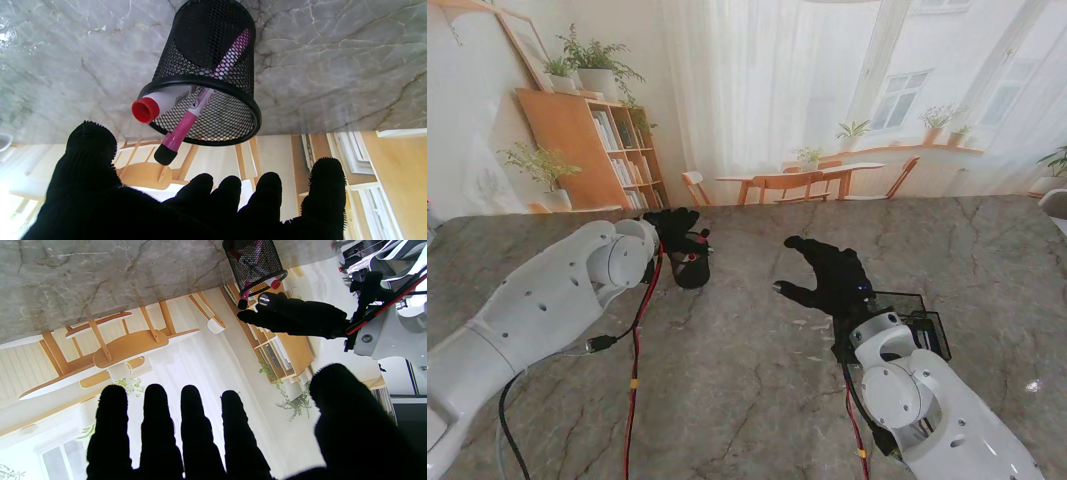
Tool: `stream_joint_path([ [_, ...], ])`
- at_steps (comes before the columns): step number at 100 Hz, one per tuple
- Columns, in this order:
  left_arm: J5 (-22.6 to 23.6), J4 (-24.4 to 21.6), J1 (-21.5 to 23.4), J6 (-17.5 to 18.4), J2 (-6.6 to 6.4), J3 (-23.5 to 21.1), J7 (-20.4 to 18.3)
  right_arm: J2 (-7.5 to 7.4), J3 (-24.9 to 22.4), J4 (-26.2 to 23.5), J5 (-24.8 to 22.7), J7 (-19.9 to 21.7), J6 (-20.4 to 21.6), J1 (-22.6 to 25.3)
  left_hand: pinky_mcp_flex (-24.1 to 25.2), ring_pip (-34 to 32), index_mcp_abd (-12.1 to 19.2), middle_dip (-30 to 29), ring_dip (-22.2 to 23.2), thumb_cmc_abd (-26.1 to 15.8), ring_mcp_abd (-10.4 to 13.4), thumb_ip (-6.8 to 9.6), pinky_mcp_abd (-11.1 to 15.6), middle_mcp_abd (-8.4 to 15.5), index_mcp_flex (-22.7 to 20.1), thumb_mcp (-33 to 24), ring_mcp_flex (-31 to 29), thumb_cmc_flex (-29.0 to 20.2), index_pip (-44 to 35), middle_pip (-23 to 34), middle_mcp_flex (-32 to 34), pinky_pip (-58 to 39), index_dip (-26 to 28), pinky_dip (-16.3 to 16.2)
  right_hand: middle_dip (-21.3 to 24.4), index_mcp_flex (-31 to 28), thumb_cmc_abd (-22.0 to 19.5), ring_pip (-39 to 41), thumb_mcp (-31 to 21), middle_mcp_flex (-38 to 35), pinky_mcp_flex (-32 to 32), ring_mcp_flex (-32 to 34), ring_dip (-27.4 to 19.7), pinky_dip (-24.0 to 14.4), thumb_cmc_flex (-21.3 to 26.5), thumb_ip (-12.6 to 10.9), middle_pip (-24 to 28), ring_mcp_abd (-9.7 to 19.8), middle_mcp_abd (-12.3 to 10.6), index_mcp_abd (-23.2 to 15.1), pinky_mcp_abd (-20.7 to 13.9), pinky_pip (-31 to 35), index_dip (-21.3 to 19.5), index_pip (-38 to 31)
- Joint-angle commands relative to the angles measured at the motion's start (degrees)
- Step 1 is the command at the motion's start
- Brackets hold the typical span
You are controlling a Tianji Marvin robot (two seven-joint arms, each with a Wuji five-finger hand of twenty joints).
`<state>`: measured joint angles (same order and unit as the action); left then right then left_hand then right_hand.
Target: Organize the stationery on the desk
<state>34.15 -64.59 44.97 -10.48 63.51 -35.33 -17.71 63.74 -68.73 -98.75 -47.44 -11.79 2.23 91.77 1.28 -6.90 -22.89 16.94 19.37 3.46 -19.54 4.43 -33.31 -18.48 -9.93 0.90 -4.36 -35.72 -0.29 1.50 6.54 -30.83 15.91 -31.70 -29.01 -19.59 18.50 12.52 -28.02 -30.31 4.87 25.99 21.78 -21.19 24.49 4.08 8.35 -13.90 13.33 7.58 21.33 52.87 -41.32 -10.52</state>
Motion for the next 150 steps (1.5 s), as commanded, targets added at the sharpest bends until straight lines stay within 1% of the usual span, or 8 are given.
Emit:
stream_joint_path([
  [1, -1.13, 1.03, -1.13, 0.2, 0.68, 1.45, -0.59, 0.07, -0.02, -0.08, 0.22, 0.91, 0.05, 0.19, 0.13, -0.99, -1.29, 0.41, 0.64, 1.05, -1.19, -5.46, -3.5, -0.94, 2.05, 0.41, -1.08, 0.75, 0.67, -0.64, -1.28, -1.48, 0.78, 1.21, -0.63, -0.48, -0.15, -0.65, 0.31, -0.93, -0.32, 0.4, 0.57, -0.89, -0.03, -1.43, -0.04, 0.1, -0.23, -0.4, 0.98, -1.14, 0.82, -0.29],
  [44, -4.41, 6.28, -2.9, -1.32, 2.47, 6.51, 0.19, 0.16, -0.33, -0.14, 0.5, 0.72, -0.49, 0.48, -0.71, -5.59, 0.58, 4.24, 7.31, 5.17, -0.24, -4.81, -2.25, -0.14, 2.35, 0.19, -4.44, -10.22, -0.93, 1.3, -0.15, -13.93, 5.91, -2.86, -0.8, -0.85, -0.03, -0.53, 0.48, -1.33, -0.35, 0.61, 0.75, -1.37, 0.05, -1.43, 0.05, -0.06, -0.17, -0.3, 1.23, -1.31, 0.96, -0.58],
  [59, -4.11, 7.19, -2.39, -1.21, 2.88, 6.72, 1.87, 0.2, -0.38, -0.04, 0.43, 0.42, -0.64, 0.49, -7.86, -13.62, 2.65, 10.22, 18.45, 4.99, 0.65, -4.05, 3.04, -0.47, 3.11, -0.08, -9.66, -15.59, -4.56, 3.78, 3.6, -24.89, 18.25, -10.41, -0.86, -0.82, -0.08, -0.49, 0.49, -1.43, -0.39, 0.59, 0.8, -1.51, 0.11, -1.44, 0.09, -0.11, -0.08, -0.24, 1.19, -1.29, 0.99, -0.63],
  [74, -4.15, 8.67, -2.06, 0.38, 3.56, 6.48, 4.33, 0.23, -0.35, -0.03, 0.61, 0.43, -0.75, 0.48, -19.97, -26.87, 5.66, 22.43, 31.56, 4.59, 3.27, -2.5, 12.28, 0.1, -3.84, -0.41, -16.69, -20.63, -10.01, 9.84, 11.89, -34.8, 28.09, -14.64, -0.91, -0.85, -0.23, -0.44, 0.53, -1.5, -0.35, 0.61, 0.84, -1.63, 0.13, -1.44, 0.11, -0.1, -0.06, -0.17, 1.17, -1.24, 1.02, -0.68],
  [103, -5.41, 9.18, -1.43, 3.48, 4.1, 6.19, 5.56, 0.35, -0.43, 0.06, 0.79, -0.03, -1.13, 0.57, -42.69, -44.35, 11.12, 37.68, 42.23, 9.42, 11.0, 2.44, 30.8, 2.64, -10.77, -5.82, -31.48, -29.36, -24.91, 25.88, 20.97, -45.02, 57.14, -6.96, -0.99, -1.02, -0.59, -0.36, 0.72, -1.6, -0.49, 0.48, 0.87, -1.77, 0.08, -1.45, 0.12, -0.28, 0.07, 0.02, 1.09, -1.16, 1.06, -0.81],
  [109, -5.84, 8.9, -1.19, 4.09, 4.1, 6.06, 5.44, 0.37, -0.47, 0.07, 0.82, -0.15, -1.18, 0.62, -44.51, -44.94, 11.4, 37.63, 42.39, 11.87, 11.86, 2.6, 32.06, 2.73, -10.87, -9.41, -32.64, -29.48, -27.53, 27.48, 21.51, -44.83, 59.2, -6.5, -1.0, -1.03, -0.61, -0.32, 0.76, -1.68, -0.5, 0.52, 0.88, -1.8, 0.06, -1.45, 0.15, -0.26, 0.08, 0.01, 1.05, -1.14, 1.08, -0.81],
  [118, -6.27, 8.32, -0.83, 5.18, 3.99, 6.08, 5.05, 0.42, -0.51, 0.11, 0.9, -0.4, -1.23, 0.68, -46.69, -45.94, 12.0, 49.32, 42.76, 14.4, 13.16, 2.34, 33.92, 2.93, -11.11, -13.84, -34.24, -29.35, -31.72, 27.25, 23.45, -44.47, 58.23, -6.77, -1.01, -1.07, -0.69, -0.29, 0.81, -1.67, -0.52, 0.54, 0.89, -1.82, 0.04, -1.45, 0.12, -0.28, 0.14, 0.08, 1.06, -1.13, 1.09, -0.84],
  [150, -8.31, 5.56, 1.41, 8.59, 3.7, 6.52, 3.82, 0.57, -0.76, 0.17, 1.3, -1.02, -1.35, 0.96, -48.37, -46.48, 11.97, 50.69, 43.06, 15.72, 14.13, 1.05, 35.22, 3.26, -10.77, -15.03, -35.42, -29.16, -37.01, 27.71, 24.96, -43.1, 55.82, -7.98, -1.08, -1.1, -1.05, -0.23, 0.98, -1.73, -0.64, 0.43, 0.9, -1.89, 0.07, -1.48, 0.13, -0.27, 0.12, 0.15, 0.82, -1.04, 1.12, -0.91],
])
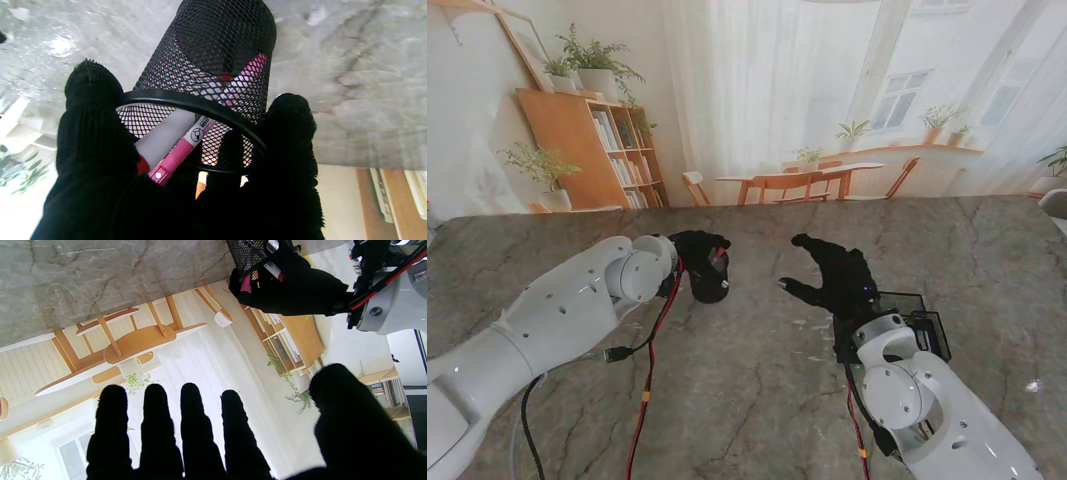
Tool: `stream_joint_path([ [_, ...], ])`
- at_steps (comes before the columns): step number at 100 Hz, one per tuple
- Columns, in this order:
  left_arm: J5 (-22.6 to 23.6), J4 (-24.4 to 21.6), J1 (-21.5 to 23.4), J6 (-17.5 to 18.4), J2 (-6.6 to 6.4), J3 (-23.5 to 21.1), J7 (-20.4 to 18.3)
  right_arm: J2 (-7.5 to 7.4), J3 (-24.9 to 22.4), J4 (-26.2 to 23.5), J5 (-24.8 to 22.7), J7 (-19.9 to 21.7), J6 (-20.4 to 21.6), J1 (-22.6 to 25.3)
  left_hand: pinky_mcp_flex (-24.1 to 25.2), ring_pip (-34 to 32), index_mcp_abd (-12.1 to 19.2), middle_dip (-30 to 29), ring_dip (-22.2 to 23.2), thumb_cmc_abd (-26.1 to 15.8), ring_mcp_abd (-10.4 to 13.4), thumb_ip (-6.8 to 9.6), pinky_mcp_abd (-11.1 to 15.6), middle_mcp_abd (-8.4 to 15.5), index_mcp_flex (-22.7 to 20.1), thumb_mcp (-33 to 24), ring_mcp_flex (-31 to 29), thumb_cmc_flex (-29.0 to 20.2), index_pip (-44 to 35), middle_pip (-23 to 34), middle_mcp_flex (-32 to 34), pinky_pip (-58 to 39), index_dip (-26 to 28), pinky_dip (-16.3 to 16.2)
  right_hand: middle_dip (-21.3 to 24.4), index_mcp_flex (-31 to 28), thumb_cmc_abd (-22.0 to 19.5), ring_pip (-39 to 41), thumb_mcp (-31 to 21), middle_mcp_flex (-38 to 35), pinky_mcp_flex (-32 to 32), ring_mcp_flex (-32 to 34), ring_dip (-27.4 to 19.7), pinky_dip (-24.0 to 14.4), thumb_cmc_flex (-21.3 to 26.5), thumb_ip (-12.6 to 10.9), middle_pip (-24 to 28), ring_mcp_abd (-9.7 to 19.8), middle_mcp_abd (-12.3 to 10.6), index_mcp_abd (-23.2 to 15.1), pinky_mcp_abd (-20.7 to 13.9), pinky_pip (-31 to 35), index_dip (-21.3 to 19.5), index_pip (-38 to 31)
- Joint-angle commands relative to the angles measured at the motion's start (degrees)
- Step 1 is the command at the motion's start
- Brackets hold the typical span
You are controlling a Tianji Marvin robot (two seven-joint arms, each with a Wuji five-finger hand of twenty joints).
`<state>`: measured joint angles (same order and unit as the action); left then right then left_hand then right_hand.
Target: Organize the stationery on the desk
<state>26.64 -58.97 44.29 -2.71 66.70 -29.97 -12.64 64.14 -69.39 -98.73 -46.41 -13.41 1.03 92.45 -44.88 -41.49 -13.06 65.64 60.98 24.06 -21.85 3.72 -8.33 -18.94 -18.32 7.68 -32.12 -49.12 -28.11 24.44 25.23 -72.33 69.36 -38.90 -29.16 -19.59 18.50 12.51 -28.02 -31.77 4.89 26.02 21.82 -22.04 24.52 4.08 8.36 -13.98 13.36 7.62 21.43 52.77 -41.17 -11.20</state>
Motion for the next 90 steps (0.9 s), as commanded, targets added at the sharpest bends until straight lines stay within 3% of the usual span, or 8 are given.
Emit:
stream_joint_path([
  [1, -0.91, -0.17, 2.17, 0.93, 0.51, 1.19, -1.3, 0.18, -0.1, 0.14, 0.3, 0.6, -0.17, 0.29, -2.22, -11.89, 2.13, 2.04, 1.44, -4.85, 16.4, 1.76, 10.2, 3.73, -2.42, -21.84, -7.72, -15.76, -9.2, 4.81, 6.33, -1.58, 2.32, -0.81, -0.93, -1.08, -1.05, -0.24, 1.0, -0.27, -0.66, 0.34, 0.85, -1.03, 0.03, -1.48, 0.12, -0.17, 0.15, 0.1, 0.7, -0.94, 0.97, -0.23],
  [59, -4.13, -7.98, 7.17, 7.07, -0.85, 0.91, -3.61, 0.3, -0.21, 0.35, 0.52, -0.09, 0.1, 0.44, -1.69, -11.16, 1.75, 1.28, 1.17, -5.66, 15.64, 1.07, 9.27, 3.9, -2.12, -21.31, -7.06, -15.02, -8.05, 4.09, 6.3, -0.83, 0.57, -1.63, -1.02, -1.1, -1.38, -0.13, 1.25, -0.36, -0.81, 0.28, 0.87, -1.09, 0.12, -1.53, 0.13, -0.18, 0.21, 0.2, 0.59, -0.83, 1.01, -0.28],
  [70, -4.18, -8.3, 7.03, 8.86, -1.04, 1.92, -4.1, 0.35, -0.26, 0.33, 0.51, -0.34, 0.0, 0.54, -0.47, -10.81, 2.04, -3.85, 1.05, -6.7, 15.11, 0.01, 8.2, 3.99, -2.68, -18.58, -6.46, -15.29, -6.2, 4.52, 5.69, -0.67, -0.46, -2.9, -1.02, -1.21, -1.42, -0.14, 1.3, -0.27, -0.84, 0.22, 0.87, -1.08, 0.13, -1.53, 0.1, -0.23, 0.12, 0.18, 0.5, -0.84, 1.0, -0.34],
  [90, -2.5, -8.36, 6.04, 11.11, -1.6, 3.85, -4.85, 0.36, -0.31, 0.34, 0.53, -0.45, 0.03, 0.61, 2.67, -10.45, 2.67, -12.27, 0.94, -8.1, 14.12, -0.22, 6.31, 4.4, -4.0, -16.16, -5.08, -15.28, -1.94, 4.93, 5.19, -2.24, -3.24, -3.83, -1.04, -1.11, -1.55, -0.09, 1.35, -0.34, -0.87, 0.28, 0.88, -1.07, 0.13, -1.55, 0.11, -0.22, 0.2, 0.21, 0.55, -0.83, 1.02, -0.31],
])
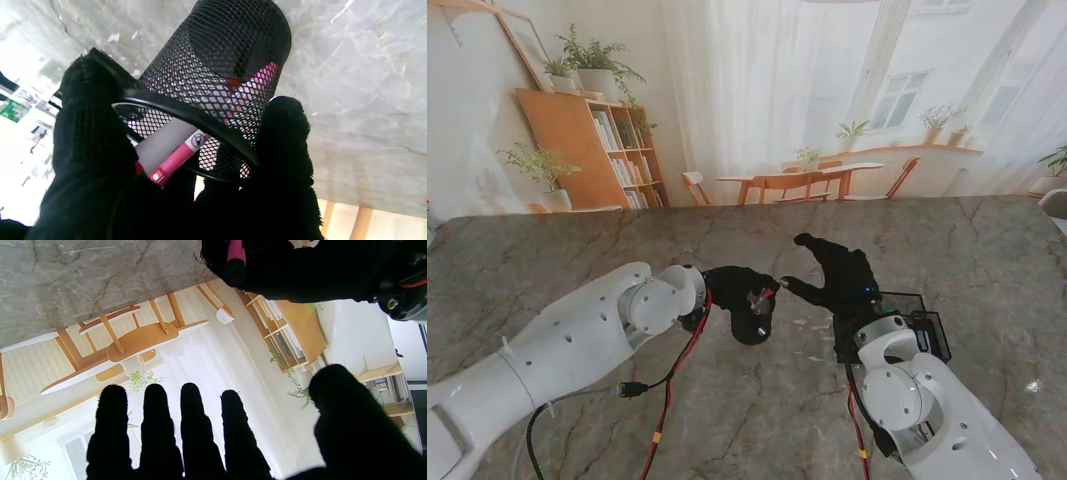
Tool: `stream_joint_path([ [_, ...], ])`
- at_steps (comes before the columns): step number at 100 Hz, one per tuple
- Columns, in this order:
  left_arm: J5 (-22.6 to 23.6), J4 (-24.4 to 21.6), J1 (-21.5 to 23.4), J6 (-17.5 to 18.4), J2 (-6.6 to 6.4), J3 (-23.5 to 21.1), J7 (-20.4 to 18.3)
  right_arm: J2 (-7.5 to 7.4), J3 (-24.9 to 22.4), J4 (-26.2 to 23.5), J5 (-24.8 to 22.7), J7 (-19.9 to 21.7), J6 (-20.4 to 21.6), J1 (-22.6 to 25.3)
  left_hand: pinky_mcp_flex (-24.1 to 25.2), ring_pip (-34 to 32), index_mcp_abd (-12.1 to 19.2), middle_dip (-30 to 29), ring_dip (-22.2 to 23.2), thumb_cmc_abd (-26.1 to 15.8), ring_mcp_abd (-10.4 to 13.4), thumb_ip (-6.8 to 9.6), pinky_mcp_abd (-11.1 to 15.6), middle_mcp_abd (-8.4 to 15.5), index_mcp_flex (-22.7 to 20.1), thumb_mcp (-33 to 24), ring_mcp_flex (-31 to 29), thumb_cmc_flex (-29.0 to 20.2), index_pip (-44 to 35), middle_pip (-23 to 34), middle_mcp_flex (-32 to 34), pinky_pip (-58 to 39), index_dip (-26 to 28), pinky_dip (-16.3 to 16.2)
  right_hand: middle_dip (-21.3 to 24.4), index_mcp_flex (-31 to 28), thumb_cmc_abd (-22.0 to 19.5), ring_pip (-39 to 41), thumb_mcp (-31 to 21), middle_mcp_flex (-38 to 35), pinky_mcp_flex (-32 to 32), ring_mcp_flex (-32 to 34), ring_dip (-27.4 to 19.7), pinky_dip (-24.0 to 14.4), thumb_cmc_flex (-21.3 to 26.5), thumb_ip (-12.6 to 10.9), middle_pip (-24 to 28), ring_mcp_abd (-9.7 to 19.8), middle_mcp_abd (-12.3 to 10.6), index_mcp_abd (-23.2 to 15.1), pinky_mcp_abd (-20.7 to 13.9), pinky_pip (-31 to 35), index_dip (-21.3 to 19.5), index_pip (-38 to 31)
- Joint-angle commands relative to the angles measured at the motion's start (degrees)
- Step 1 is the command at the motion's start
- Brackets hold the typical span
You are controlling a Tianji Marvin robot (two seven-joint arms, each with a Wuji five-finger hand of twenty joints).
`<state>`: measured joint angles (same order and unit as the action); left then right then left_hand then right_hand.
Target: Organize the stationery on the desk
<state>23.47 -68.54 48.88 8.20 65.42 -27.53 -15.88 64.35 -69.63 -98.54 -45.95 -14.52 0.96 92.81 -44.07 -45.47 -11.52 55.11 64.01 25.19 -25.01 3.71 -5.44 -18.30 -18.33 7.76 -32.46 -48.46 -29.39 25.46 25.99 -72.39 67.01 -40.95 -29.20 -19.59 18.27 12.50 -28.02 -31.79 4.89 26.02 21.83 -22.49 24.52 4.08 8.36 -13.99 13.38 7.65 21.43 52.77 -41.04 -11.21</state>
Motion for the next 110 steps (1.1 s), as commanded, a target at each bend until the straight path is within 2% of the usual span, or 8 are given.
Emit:
stream_joint_path([
  [1, 0.71, 1.21, 1.43, 0.25, -0.35, 1.45, -1.66, 0.15, -0.07, 0.16, 0.07, 0.66, 0.11, 0.25, 1.99, -6.47, 1.21, -1.78, -2.09, -9.25, 17.36, -0.2, 3.48, 3.86, -4.04, -16.22, -4.71, -15.95, -0.56, 3.94, 4.48, -2.26, -0.97, -1.81, -1.01, -1.16, -1.34, -0.09, 1.36, -0.33, -0.87, 0.27, 0.87, -0.62, 0.12, -1.55, 0.12, -0.2, 0.14, 0.21, 0.56, -0.82, 0.88, -0.32],
  [14, 0.3, 1.25, 1.59, 0.28, -0.3, 1.53, -1.82, 0.15, -0.14, 0.13, 0.01, 0.56, 0.11, 0.34, 1.99, -6.69, 1.15, -1.94, -2.18, -9.23, 17.79, -0.17, 4.26, 4.0, -4.77, -15.94, -5.1, -16.24, 0.57, 4.21, 4.7, -3.09, -1.61, -1.68, -1.01, -1.11, -1.44, -0.13, 1.4, -0.3, -0.85, 0.21, 0.85, -0.62, 0.13, -1.55, 0.1, -0.21, 0.19, 0.19, 0.48, -0.81, 0.89, -0.3],
  [21, -0.32, 1.84, 1.68, 0.84, 0.11, 1.75, -1.22, 0.17, -0.26, 0.05, -0.15, 0.28, 0.15, 0.49, 0.7, -6.89, 1.08, 7.03, -2.59, -8.42, 19.09, -0.24, 6.14, 4.28, -4.9, -16.23, -5.93, -17.48, -0.03, 3.71, 5.5, -3.03, -0.46, 0.2, -1.01, -1.09, -1.49, -0.12, 1.41, -0.28, -0.87, 0.25, 0.85, -0.62, 0.14, -1.56, 0.08, -0.16, 0.11, 0.13, 0.42, -0.81, 0.9, -0.29],
  [28, -0.59, 2.69, 1.57, 1.55, 0.73, 2.2, -0.03, 0.21, -0.48, -0.16, -0.41, -0.17, 0.21, 0.77, -0.69, -6.88, 0.98, 9.26, -2.72, -7.89, 20.18, -0.3, 7.68, 4.52, -4.86, -16.67, -6.62, -18.14, -0.92, 3.99, 5.82, -2.18, -0.05, 0.96, -1.01, -1.06, -1.58, -0.16, 1.47, -0.26, -0.9, 0.15, 0.84, -0.61, 0.08, -1.55, 0.07, -0.06, 0.16, 0.18, 0.46, -0.83, 0.9, -0.28],
  [50, -2.61, 6.03, 0.09, 3.55, 3.31, 4.37, 2.7, 0.37, -1.58, -1.26, -1.41, -2.21, 0.52, 2.2, -3.14, -7.17, 0.8, 12.71, -2.68, -6.67, 21.78, -0.41, 10.12, 4.84, -4.5, -17.89, -7.82, -19.16, -3.79, 4.0, 6.88, 0.13, -0.29, 1.21, -1.02, -1.0, -1.6, -0.13, 1.51, -0.21, -0.93, 0.12, 0.84, -0.6, 0.17, -1.58, 0.07, -0.11, 0.19, 0.16, 0.48, -0.81, 0.91, -0.26],
  [56, -3.31, 7.01, -0.32, 4.07, 4.08, 4.93, 3.27, 0.45, -1.91, -1.64, -1.64, -2.95, 0.7, 2.67, -3.6, -7.16, 0.73, 13.66, -2.7, -6.5, 21.93, -0.81, 10.23, 4.91, -4.2, -18.07, -7.82, -19.44, -5.13, 3.4, 7.22, 1.1, -0.99, 0.56, -1.02, -1.08, -1.55, -0.1, 1.55, -0.23, -0.92, 0.17, 0.85, -0.61, 0.15, -1.57, 0.08, -0.15, 0.19, 0.14, 0.49, -0.8, 0.9, -0.3],
  [110, -9.11, 16.85, -3.85, 10.52, 11.64, 9.6, 6.17, 0.75, -2.72, -3.11, -2.19, -5.66, 2.17, 4.25, -5.27, -7.07, 0.66, 13.25, -2.81, -6.51, 22.07, -1.13, 10.71, 5.0, -3.69, -18.24, -7.69, -19.38, -6.56, 4.02, 6.89, 5.16, -1.6, -0.96, -0.96, -1.29, -1.56, -0.23, 1.56, -0.41, -0.89, 0.19, 0.79, -0.57, 0.09, -1.57, 0.04, -0.2, 0.24, 0.17, 0.58, -0.8, 0.97, -0.32],
])
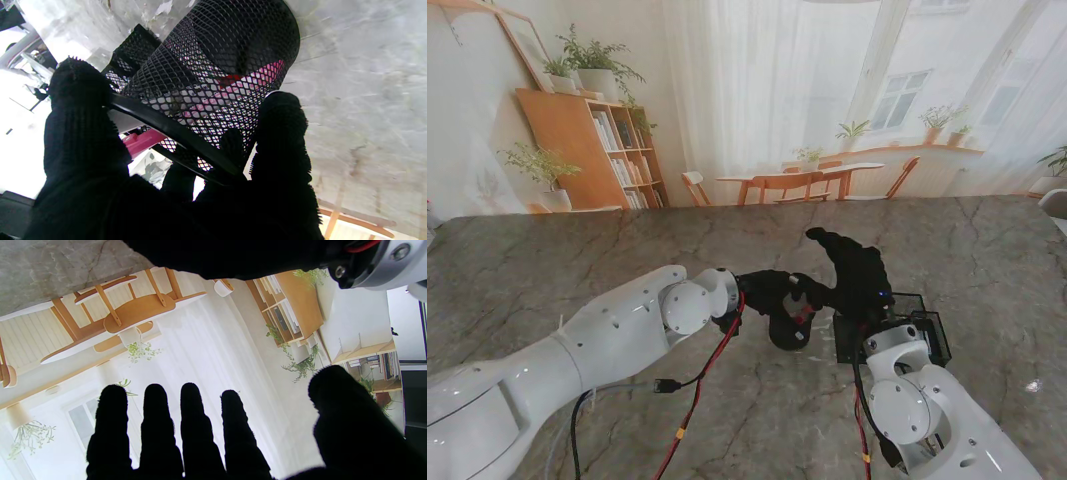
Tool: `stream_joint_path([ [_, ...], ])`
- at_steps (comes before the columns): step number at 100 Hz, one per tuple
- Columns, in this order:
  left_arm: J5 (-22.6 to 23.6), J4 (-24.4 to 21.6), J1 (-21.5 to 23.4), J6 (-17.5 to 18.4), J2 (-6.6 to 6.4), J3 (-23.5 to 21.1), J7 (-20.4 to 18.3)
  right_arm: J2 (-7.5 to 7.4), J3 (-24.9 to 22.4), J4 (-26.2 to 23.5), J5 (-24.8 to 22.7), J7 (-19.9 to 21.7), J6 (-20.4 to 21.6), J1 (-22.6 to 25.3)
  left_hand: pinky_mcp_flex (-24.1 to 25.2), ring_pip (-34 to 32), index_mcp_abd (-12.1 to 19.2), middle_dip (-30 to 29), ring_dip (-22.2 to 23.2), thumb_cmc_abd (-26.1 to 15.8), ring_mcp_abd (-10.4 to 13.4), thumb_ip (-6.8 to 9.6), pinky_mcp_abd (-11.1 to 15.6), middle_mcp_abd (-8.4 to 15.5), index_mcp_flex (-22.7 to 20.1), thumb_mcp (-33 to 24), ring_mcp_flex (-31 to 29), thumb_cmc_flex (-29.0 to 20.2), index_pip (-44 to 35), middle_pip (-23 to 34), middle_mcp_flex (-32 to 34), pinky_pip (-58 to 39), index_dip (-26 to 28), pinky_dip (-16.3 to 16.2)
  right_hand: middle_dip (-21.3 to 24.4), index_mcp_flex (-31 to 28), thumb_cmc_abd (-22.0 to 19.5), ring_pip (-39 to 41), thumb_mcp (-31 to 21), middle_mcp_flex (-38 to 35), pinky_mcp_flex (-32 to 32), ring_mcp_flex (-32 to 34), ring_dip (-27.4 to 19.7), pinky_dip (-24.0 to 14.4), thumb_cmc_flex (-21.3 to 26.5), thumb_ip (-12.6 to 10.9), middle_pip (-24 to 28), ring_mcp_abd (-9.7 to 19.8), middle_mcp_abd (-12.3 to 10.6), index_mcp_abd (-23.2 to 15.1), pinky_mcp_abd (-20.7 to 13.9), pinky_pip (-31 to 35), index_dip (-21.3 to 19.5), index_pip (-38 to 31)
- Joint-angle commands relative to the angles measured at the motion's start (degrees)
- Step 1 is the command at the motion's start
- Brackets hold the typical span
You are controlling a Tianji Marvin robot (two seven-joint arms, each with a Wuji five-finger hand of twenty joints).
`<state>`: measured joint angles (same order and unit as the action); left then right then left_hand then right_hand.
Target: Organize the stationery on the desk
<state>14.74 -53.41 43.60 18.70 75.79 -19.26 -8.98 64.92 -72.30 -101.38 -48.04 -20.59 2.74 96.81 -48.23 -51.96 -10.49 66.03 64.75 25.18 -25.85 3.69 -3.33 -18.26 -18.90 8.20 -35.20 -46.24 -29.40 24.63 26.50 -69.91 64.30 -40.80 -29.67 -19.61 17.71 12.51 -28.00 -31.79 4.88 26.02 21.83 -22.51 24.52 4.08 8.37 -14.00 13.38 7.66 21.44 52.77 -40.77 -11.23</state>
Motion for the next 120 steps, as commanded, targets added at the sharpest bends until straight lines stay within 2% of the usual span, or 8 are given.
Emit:
stream_joint_path([
  [1, -0.47, 1.87, 1.4, 0.12, 1.4, 1.37, -0.71, 0.18, -0.05, -0.28, -0.1, 0.39, 0.4, 0.27, -1.13, -0.58, -0.38, 2.32, -3.56, -6.52, 22.91, -1.13, 8.61, 4.97, -3.1, -18.64, -4.95, -21.52, -6.56, 4.83, 6.35, 2.75, 1.09, -1.17, -0.49, -1.31, -1.0, -0.24, 1.54, -0.4, -0.88, 0.19, 0.78, -0.56, 0.09, -1.57, 0.03, -0.2, 0.24, 0.13, 0.57, -0.79, 0.69, -0.32],
  [25, -2.03, 2.65, 1.21, 1.48, 2.44, 2.06, -1.24, 0.25, -0.21, -0.55, -0.31, -0.25, 0.52, 0.63, -2.05, -0.15, -0.34, -0.01, -3.78, -7.49, 22.17, -1.48, 7.86, 4.89, -3.13, -17.56, -4.34, -19.84, -5.49, 5.38, 5.54, 6.78, -0.36, -5.78, -0.47, -1.3, -1.02, -0.24, 1.53, -0.39, -0.89, 0.28, 0.8, -0.54, 0.06, -1.57, 0.01, -0.18, 0.23, 0.15, 0.55, -0.79, 0.73, -0.3],
  [31, -2.44, 2.54, 1.28, 1.58, 2.42, 2.11, -1.62, 0.26, -0.28, -0.64, -0.36, -0.38, 0.49, 0.74, -1.74, 0.33, -0.2, -9.06, -3.88, -9.07, 21.5, -1.56, 6.73, 4.93, -3.65, -14.99, -3.75, -19.0, -2.92, 7.15, 4.34, 7.95, -1.41, -7.5, -0.48, -1.34, -1.05, -0.24, 1.53, -0.44, -0.86, 0.31, 0.8, -0.54, 0.05, -1.57, 0.03, -0.16, 0.18, 0.17, 0.56, -0.79, 0.73, -0.32],
  [48, -2.91, 2.35, 1.42, 2.94, 2.18, 2.27, -2.12, 0.29, -0.31, -0.77, -0.32, -0.51, 0.45, 0.87, 1.42, 3.54, -0.06, -18.21, -5.56, -14.12, 19.36, -3.52, 2.78, 4.55, -5.8, -8.05, -1.36, -14.23, 8.72, 2.14, 3.19, 12.02, -15.58, -9.75, -0.47, -1.34, -1.13, -0.29, 1.54, -0.4, -0.88, 0.24, 0.8, -0.53, 0.04, -1.57, 0.01, -0.21, 0.21, 0.22, 0.51, -0.81, 0.73, -0.33],
  [59, -3.13, 1.9, 1.59, 2.98, 1.97, 2.16, -2.3, 0.27, -0.25, -0.77, -0.27, -0.33, 0.5, 0.83, 4.65, 9.0, -0.06, -25.26, -9.15, -15.07, 16.8, -4.29, -3.16, 3.75, -5.28, -7.36, 1.57, -9.76, 15.88, -4.81, 1.72, 16.54, -21.95, -10.56, -0.46, -1.35, -1.15, -0.32, 1.54, -0.43, -0.9, 0.23, 0.79, -0.52, 0.06, -1.57, 0.01, -0.21, 0.3, 0.17, 0.56, -0.85, 0.74, -0.33],
  [75, -3.56, 1.11, 1.83, 2.72, 1.57, 1.76, -2.56, 0.24, -0.1, -0.75, -0.1, 0.07, 0.44, 0.68, 14.12, 14.43, -0.07, -29.75, -12.6, -15.75, 14.56, -4.55, -10.36, 3.57, -3.11, -7.01, 5.78, -5.0, 20.34, -10.41, -0.37, 14.36, -26.04, -12.17, -0.45, -1.37, -1.16, -0.34, 1.56, -0.39, -0.86, 0.25, 0.79, -0.52, 0.05, -1.58, -0.01, -0.22, 0.29, 0.2, 0.56, -0.87, 0.76, -0.33],
  [90, -3.35, 0.21, 1.92, 2.68, 1.05, 1.83, -2.92, 0.23, -0.02, -0.73, -0.01, 0.24, 0.32, 0.57, 24.98, 19.76, -0.58, -34.43, -16.03, -16.28, 12.56, -4.61, -16.63, 2.85, 0.02, -6.93, 10.14, -2.39, 22.98, -15.67, -3.15, 7.89, -29.74, -8.09, -0.45, -1.39, -1.17, -0.36, 1.57, -0.4, -0.87, 0.26, 0.8, -0.52, 0.03, -1.58, -0.01, -0.22, 0.18, 0.17, 0.52, -0.88, 0.76, -0.34],
  [120, -2.8, -2.11, 2.31, 1.69, -0.08, 1.61, -3.41, 0.2, 0.23, -0.58, 0.15, 0.62, 0.21, 0.28, 39.17, 31.23, -2.33, -38.89, -26.39, -17.11, 9.57, -4.69, -24.61, 3.79, 2.69, -6.83, 16.21, 0.09, 24.85, -19.14, -6.98, 15.33, -34.12, -4.93, -0.43, -1.44, -1.47, -0.41, 1.63, -0.44, -0.94, 0.26, 0.8, -0.52, -0.08, -1.58, -0.02, -0.19, 0.22, 0.19, 0.5, -0.95, 0.8, -0.34],
])
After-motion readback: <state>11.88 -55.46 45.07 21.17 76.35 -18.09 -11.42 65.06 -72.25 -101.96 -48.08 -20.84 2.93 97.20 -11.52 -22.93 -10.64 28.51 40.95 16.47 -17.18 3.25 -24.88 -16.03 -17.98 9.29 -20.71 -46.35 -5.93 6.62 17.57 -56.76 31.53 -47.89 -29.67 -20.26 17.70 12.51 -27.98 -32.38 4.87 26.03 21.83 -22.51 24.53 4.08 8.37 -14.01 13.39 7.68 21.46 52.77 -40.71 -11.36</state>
